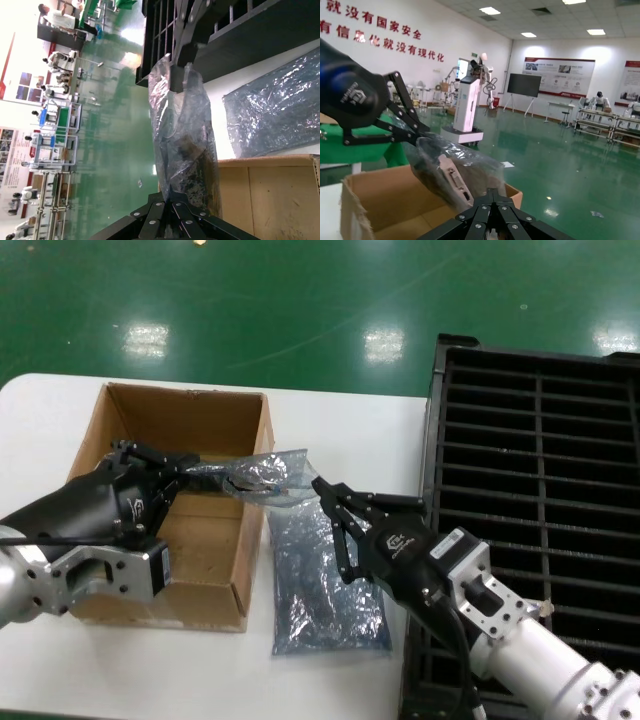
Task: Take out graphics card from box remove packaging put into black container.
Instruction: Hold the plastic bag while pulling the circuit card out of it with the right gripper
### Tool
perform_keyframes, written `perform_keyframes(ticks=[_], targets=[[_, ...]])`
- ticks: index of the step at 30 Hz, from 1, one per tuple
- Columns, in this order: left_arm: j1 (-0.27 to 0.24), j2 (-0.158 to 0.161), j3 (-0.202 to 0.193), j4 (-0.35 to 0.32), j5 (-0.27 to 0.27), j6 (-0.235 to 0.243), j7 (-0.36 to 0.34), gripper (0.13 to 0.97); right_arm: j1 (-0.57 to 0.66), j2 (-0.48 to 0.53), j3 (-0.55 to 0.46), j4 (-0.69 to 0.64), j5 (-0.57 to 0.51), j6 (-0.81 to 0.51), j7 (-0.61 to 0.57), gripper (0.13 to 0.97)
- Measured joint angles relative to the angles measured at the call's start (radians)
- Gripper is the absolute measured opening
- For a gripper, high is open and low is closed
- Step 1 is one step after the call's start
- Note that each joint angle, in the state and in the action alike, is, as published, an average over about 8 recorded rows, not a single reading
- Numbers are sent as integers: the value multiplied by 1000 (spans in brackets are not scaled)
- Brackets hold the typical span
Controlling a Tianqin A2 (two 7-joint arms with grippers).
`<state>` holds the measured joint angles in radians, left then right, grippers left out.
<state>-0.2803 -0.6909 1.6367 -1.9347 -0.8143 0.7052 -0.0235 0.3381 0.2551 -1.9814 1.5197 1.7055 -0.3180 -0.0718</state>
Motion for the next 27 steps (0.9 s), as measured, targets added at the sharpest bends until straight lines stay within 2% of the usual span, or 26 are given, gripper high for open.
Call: perform_keyframes(ticks=[5, 16, 27], targets=[[0, 0, 0, 0, 0, 0, 0, 140, 68, -14, -15, -76, -38, -15, 11, 135], [0, 0, 0, 0, 0, 0, 0, 140, 206, -20, -74, -208, -188, -76, 194, 134], [0, 0, 0, 0, 0, 0, 0, 140, 301, -27, -75, -271, -166, -188, 156, 134]])
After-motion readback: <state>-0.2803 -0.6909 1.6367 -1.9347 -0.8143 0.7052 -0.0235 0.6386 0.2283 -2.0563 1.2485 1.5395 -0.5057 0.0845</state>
